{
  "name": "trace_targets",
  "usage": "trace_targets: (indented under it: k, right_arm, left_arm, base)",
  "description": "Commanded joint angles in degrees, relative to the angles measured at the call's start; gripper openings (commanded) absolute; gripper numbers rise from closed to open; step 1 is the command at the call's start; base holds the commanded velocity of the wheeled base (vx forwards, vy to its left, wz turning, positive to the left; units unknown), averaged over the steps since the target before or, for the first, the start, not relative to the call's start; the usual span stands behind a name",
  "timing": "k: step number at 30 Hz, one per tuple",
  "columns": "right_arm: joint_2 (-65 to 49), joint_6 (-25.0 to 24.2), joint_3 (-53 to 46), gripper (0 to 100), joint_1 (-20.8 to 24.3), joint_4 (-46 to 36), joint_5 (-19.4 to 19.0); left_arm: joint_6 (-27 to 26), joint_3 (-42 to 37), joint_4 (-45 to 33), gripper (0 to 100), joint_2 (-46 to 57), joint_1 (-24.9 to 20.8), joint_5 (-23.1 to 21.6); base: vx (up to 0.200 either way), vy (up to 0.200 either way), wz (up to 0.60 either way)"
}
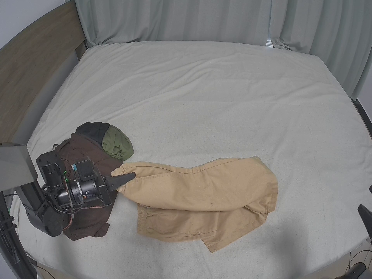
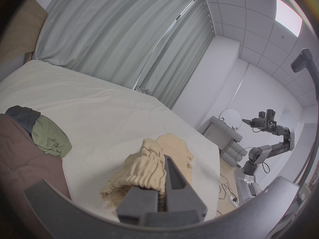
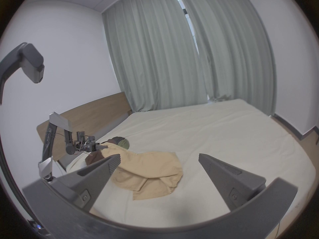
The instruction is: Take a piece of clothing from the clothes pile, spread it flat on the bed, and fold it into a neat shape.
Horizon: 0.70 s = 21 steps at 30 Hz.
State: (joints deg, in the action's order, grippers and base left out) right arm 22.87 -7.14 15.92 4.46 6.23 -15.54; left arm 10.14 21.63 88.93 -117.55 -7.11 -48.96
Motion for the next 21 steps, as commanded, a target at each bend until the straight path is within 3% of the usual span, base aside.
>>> trace_targets:
  k: [1, 6, 12, 21]
  right_arm:
    - [14.75, -0.85, 6.05, 100, 5.65, 0.63, -2.12]
    - [23.54, -1.12, 11.15, 100, 10.48, 0.63, -7.04]
    - [32.15, -0.77, 15.72, 100, 10.83, 1.15, -14.43]
    - [33.73, -0.68, 13.26, 100, 11.36, 8.80, -15.75]
  left_arm:
    - [0.05, 0.17, 0.01, 0, 0.13, -0.10, 0.00]
    - [0.05, 0.52, 0.01, 0, -0.13, -0.01, 0.00]
    - [0.05, 0.52, 0.01, 0, -0.13, -0.01, 0.00]
    - [-0.12, 0.79, 0.01, 0, -0.22, -0.01, 0.00]
  base:
    - [0.000, 0.000, 0.00]
    - [0.000, 0.000, 0.00]
    - [0.000, 0.000, 0.00]
    - [0.000, 0.000, 0.00]
